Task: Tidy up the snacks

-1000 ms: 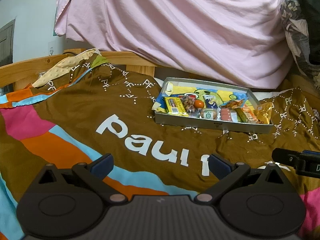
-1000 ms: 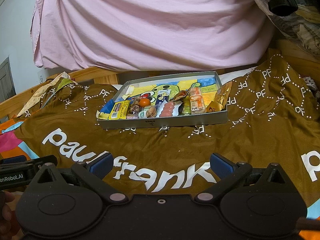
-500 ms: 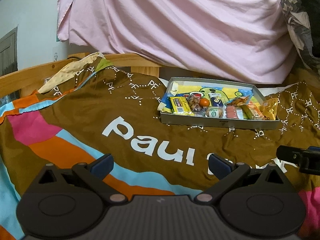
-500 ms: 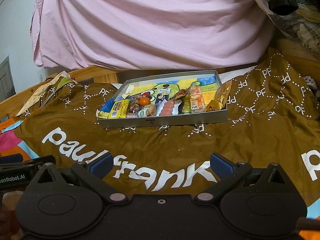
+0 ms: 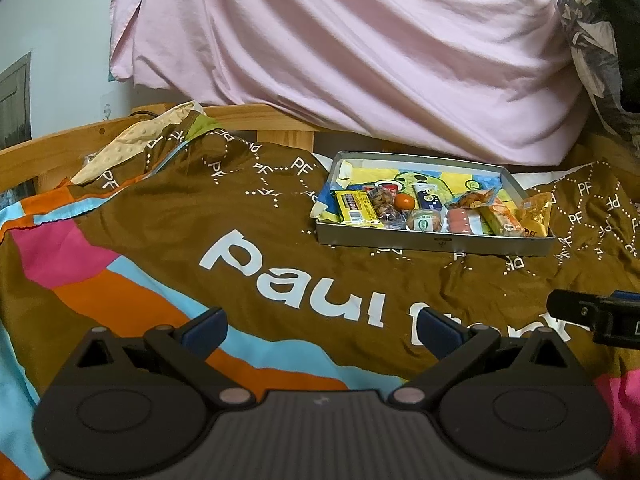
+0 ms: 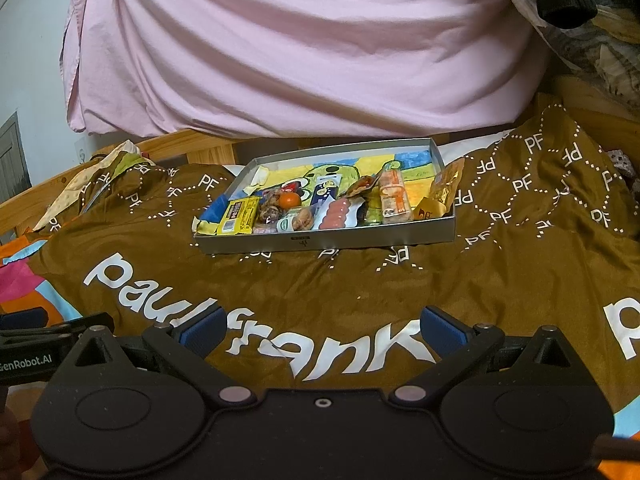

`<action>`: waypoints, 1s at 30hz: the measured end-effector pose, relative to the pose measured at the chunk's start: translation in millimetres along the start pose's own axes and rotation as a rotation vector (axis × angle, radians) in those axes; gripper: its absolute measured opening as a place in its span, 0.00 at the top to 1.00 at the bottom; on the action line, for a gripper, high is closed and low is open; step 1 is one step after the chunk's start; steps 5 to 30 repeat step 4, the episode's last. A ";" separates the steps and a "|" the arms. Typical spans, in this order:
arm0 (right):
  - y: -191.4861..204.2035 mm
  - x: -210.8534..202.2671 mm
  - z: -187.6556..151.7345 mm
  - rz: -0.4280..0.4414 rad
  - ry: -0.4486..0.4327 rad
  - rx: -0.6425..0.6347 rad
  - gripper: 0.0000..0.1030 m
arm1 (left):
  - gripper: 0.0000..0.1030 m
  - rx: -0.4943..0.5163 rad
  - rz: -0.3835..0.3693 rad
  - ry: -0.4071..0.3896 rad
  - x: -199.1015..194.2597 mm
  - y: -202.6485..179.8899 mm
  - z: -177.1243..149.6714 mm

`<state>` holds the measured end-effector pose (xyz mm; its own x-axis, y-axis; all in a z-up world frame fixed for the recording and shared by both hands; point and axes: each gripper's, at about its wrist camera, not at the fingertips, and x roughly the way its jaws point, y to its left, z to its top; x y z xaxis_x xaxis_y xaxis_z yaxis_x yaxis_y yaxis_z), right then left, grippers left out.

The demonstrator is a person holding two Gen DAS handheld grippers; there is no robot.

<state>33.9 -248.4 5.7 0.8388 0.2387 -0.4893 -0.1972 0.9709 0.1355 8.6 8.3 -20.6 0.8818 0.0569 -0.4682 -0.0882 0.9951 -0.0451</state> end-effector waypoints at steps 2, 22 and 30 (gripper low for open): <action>-0.1 0.1 0.0 0.001 0.001 0.001 0.01 | 0.00 -0.001 0.002 0.002 0.3 0.1 0.0; 0.3 0.3 -0.9 0.000 0.002 0.001 0.01 | 0.00 -0.002 0.002 0.007 1.0 0.1 -0.2; 0.3 0.3 -0.9 0.000 0.002 0.001 0.01 | 0.00 -0.002 0.002 0.007 1.0 0.1 -0.2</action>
